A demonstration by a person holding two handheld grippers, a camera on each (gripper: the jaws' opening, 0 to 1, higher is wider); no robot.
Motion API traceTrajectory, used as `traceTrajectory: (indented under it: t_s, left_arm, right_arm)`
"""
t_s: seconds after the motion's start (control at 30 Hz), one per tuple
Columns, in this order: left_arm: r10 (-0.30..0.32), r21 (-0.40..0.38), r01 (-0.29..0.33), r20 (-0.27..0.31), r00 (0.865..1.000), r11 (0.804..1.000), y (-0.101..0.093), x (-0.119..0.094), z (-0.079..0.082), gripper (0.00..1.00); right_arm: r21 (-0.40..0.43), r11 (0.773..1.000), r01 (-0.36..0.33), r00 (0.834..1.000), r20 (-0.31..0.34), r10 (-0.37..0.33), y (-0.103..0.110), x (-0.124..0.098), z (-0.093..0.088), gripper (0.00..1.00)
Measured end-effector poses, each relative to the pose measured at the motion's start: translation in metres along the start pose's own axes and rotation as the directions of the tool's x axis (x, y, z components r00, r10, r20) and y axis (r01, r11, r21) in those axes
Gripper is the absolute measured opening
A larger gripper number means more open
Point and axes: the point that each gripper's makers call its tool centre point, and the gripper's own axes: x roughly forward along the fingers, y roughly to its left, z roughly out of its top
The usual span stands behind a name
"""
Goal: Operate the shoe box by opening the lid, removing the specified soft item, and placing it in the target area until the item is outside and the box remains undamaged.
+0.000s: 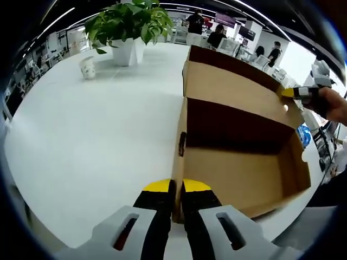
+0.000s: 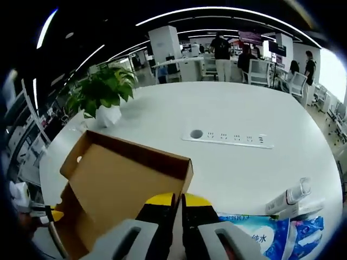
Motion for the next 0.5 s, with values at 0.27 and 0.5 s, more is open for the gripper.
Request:
traceTrajectory:
  t_s: [0.27, 0.5]
  left_arm:
    - [0.019, -0.043, -0.019, 0.000, 1.000, 0.999, -0.001, -0.001, -0.001, 0.03]
    - [0.026, -0.073, -0.026, 0.004, 1.000, 0.997, -0.001, -0.001, -0.001, 0.03]
  right_arm:
    - [-0.083, 0.996, -0.024, 0.997, 0.070, 0.030, 0.021, -0.035, 0.013, 0.00]
    - [-0.130, 0.991, -0.040, 0.993, 0.108, 0.054, 0.037, -0.055, 0.021, 0.00]
